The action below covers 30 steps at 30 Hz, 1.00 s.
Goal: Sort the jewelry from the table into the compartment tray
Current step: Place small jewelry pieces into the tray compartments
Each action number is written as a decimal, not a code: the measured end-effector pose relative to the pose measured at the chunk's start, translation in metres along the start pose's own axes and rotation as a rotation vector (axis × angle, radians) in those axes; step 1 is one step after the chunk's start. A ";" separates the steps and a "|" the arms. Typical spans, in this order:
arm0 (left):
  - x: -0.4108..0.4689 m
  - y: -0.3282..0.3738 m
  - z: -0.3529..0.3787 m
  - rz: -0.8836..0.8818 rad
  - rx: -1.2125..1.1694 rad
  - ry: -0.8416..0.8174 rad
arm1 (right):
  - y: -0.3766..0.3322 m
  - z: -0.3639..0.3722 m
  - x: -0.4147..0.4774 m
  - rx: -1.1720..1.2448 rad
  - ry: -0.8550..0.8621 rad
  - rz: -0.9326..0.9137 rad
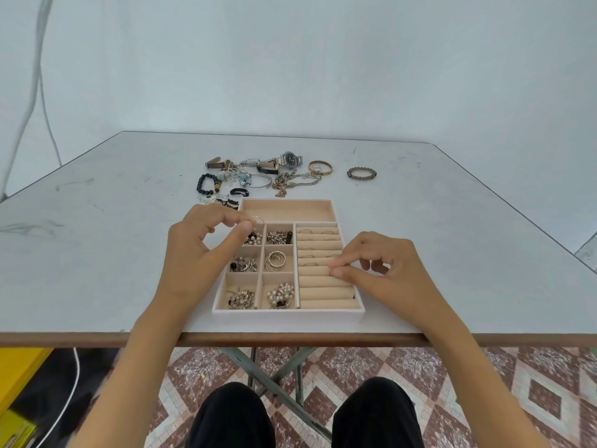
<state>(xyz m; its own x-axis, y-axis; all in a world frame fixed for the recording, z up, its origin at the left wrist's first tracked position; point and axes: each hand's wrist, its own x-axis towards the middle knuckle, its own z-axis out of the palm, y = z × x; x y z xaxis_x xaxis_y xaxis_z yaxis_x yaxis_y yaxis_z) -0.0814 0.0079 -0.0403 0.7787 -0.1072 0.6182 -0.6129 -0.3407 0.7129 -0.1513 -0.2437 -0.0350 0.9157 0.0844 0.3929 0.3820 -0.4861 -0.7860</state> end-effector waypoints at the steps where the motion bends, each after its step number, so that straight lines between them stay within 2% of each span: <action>1: 0.000 0.000 0.000 -0.001 -0.001 -0.003 | 0.000 0.000 0.000 0.006 -0.005 -0.005; 7: 0.000 0.001 0.000 0.009 0.008 -0.015 | 0.001 -0.003 0.001 -0.027 0.089 -0.037; 30: -0.001 0.002 0.001 0.012 0.020 -0.036 | 0.005 -0.001 0.003 -0.085 0.063 -0.006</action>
<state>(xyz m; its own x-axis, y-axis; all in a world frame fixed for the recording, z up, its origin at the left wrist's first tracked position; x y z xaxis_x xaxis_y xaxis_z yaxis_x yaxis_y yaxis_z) -0.0829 0.0066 -0.0397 0.7761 -0.1442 0.6139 -0.6193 -0.3582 0.6987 -0.1467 -0.2466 -0.0373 0.9025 0.0340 0.4293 0.3736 -0.5577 -0.7412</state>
